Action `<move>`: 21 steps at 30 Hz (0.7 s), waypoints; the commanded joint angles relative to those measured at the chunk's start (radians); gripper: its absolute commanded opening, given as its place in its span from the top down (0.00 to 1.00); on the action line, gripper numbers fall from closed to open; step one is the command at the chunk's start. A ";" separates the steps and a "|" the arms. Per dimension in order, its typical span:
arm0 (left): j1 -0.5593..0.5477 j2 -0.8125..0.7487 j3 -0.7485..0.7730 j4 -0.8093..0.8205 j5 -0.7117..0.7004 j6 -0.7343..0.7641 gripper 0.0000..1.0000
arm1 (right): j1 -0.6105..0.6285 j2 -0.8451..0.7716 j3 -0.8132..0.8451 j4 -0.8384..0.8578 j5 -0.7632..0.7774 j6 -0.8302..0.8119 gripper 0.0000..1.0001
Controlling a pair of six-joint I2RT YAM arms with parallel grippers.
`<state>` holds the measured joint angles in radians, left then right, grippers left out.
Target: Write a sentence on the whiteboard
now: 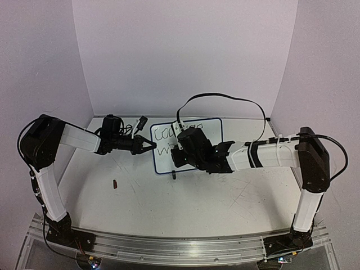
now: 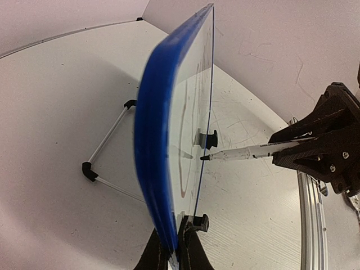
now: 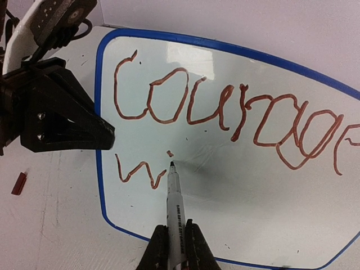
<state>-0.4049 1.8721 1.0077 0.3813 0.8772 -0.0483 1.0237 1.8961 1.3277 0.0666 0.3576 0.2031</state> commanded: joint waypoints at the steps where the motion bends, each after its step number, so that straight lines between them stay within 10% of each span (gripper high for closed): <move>1: 0.007 -0.012 0.018 -0.060 -0.153 0.082 1.00 | 0.001 -0.040 -0.006 0.030 0.006 0.008 1.00; 21: 0.008 -0.014 0.016 -0.062 -0.156 0.083 1.00 | 0.000 0.012 0.024 -0.022 0.020 0.038 1.00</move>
<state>-0.4049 1.8721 1.0077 0.3809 0.8772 -0.0479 1.0237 1.8961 1.3277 0.0517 0.3592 0.2207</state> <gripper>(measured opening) 0.057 0.096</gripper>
